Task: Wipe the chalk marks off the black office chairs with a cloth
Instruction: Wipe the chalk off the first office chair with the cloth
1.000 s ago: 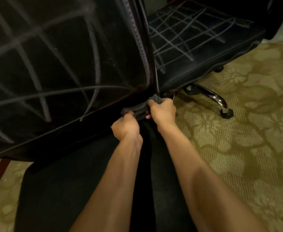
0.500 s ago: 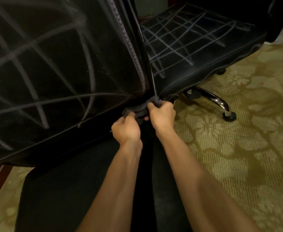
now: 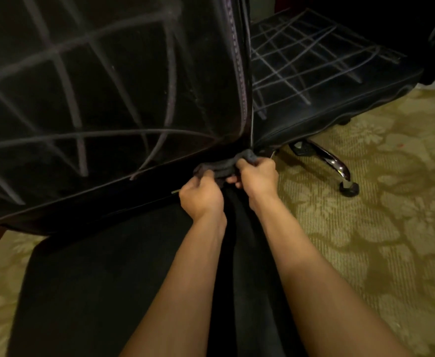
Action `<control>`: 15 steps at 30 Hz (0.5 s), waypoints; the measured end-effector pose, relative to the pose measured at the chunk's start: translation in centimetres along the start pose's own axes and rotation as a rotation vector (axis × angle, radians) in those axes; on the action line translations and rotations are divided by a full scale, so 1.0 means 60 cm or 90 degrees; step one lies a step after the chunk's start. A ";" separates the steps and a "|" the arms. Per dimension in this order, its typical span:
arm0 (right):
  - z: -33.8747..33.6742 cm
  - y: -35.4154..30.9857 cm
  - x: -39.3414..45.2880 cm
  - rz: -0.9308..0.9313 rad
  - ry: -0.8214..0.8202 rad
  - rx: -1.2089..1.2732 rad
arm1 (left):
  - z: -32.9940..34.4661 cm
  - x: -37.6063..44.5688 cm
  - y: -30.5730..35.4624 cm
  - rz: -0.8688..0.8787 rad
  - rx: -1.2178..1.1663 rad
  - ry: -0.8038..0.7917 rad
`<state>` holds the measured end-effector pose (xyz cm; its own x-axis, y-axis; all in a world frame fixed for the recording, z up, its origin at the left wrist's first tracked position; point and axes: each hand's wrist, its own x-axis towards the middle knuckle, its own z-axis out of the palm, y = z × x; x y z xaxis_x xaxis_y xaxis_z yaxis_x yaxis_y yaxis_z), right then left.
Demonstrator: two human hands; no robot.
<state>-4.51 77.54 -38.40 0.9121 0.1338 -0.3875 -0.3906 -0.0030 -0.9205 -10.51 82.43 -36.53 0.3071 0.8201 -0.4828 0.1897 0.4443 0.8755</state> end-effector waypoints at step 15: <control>0.012 -0.012 0.006 -0.091 0.010 0.082 | -0.007 0.008 0.008 0.009 -0.007 -0.076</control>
<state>-3.98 78.28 -37.85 0.9611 0.1086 -0.2541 -0.2680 0.1427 -0.9528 -10.70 83.19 -36.34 0.4186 0.7783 -0.4680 0.1742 0.4369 0.8825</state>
